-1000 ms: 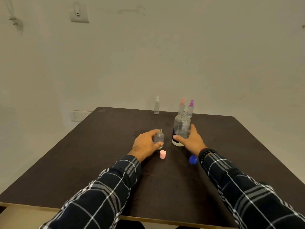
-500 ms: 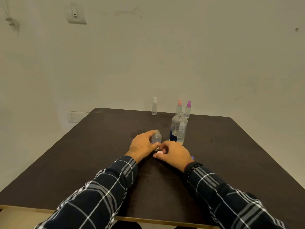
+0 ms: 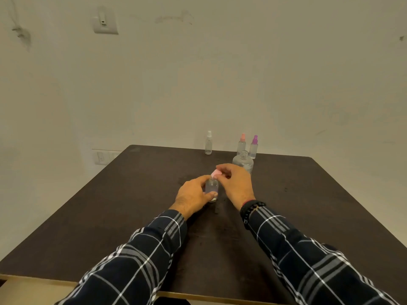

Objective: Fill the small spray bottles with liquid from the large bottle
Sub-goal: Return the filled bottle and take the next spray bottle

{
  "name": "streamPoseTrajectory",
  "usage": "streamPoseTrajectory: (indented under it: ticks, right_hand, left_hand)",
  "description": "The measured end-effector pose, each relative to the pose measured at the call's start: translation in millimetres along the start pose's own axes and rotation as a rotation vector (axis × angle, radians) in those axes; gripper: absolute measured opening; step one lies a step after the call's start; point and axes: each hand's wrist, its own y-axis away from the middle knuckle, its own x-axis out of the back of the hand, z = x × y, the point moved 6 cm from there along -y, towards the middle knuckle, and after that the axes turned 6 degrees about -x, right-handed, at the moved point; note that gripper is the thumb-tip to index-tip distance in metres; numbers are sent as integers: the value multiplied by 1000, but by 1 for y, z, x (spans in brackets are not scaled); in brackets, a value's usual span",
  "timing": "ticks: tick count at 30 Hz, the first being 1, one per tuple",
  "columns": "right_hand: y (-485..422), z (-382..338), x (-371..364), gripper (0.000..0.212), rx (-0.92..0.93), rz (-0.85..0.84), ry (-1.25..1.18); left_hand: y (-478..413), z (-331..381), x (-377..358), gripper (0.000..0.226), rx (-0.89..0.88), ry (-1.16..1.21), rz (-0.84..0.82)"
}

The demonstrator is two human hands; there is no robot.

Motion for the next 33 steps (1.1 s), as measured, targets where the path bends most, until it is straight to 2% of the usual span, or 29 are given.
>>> streamPoseTrajectory:
  ticks: [4, 10, 12, 18, 20, 22, 25, 28, 33]
  right_hand:
    - [-8, -5, -14, 28, 18, -100, 94]
    - [-2, 0, -18, 22, 12, -37, 194]
    - [3, 7, -18, 18, -30, -12, 156]
    - [13, 19, -19, 46, -68, 53, 59]
    - [11, 15, -25, 50, -22, -9, 32]
    - [8, 12, -27, 42, -1, -36, 50]
    - [5, 13, -19, 17, -39, 82, 31]
    - [8, 16, -18, 30, -78, 134, 53]
    - [6, 14, -31, 44, -56, -30, -42]
  left_hand:
    - [-3, -1, -2, 63, 1, -11, -19]
    - [-3, -2, -4, 59, 4, -8, -22]
    - [-4, -2, -5, 55, 3, 10, -27]
    - [-6, -5, -4, 43, 19, 37, -11]
    - [-5, -5, -5, 45, 18, 34, -13]
    - [-5, -3, -4, 52, 5, 16, -18]
    - [-5, -4, -5, 57, 2, 7, -22]
    - [-5, -5, -5, 50, 18, -1, -24]
    - [-4, -3, -3, 52, -12, 23, -22]
